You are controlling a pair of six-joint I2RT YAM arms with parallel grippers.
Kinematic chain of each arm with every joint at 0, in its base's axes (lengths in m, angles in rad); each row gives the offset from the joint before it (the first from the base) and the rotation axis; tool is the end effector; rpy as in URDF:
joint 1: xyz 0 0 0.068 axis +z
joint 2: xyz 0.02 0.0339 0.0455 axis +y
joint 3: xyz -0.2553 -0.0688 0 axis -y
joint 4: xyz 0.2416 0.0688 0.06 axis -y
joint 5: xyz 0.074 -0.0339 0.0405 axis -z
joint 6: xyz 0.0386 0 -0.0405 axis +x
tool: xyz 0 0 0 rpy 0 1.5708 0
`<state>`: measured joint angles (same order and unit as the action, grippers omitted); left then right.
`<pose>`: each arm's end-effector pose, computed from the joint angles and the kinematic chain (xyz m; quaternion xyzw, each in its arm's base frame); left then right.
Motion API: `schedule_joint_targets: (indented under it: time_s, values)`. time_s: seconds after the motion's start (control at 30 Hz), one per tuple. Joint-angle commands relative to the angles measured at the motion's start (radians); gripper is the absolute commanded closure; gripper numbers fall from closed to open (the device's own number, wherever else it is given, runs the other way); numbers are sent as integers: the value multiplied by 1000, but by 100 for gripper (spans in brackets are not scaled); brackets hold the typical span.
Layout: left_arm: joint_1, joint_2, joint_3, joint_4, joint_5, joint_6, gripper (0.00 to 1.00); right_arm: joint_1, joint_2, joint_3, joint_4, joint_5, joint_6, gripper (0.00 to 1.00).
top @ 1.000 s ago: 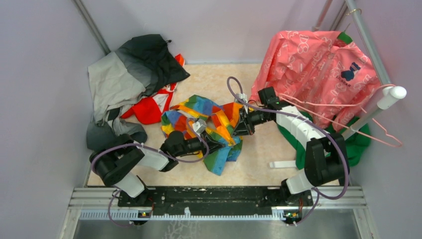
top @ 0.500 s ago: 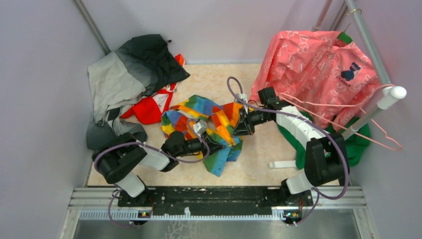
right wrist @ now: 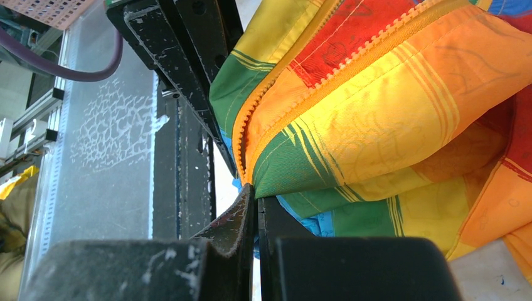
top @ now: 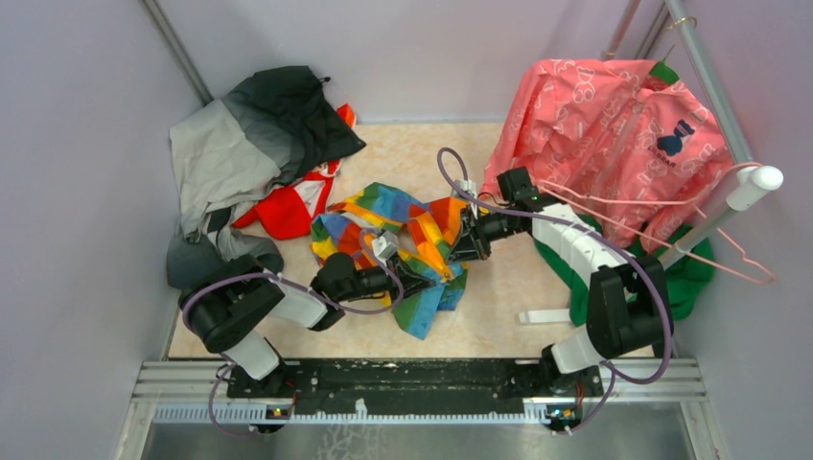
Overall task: Zip up the jacket
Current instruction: Insert the zipper into the jacket.
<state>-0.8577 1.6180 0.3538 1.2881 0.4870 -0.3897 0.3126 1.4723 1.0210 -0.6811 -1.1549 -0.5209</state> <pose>0.1631 -0.2162 0.1589 0.3250 0.6195 -0.5423 0.4653 0.2522 0.1186 0.2351 -0.4396 0.6998 0.5110 0.2366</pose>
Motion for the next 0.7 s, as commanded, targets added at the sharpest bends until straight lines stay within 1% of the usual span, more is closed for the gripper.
schedule_joint_targets:
  time_s: [0.0,0.67]
  values:
    - [-4,-3,-14,90,-6,3,100,9,-29,15,10,-54,-13,100]
    - [-4,26,-6,117,18,-11,100,8,-27,17,3,-76,-14,100]
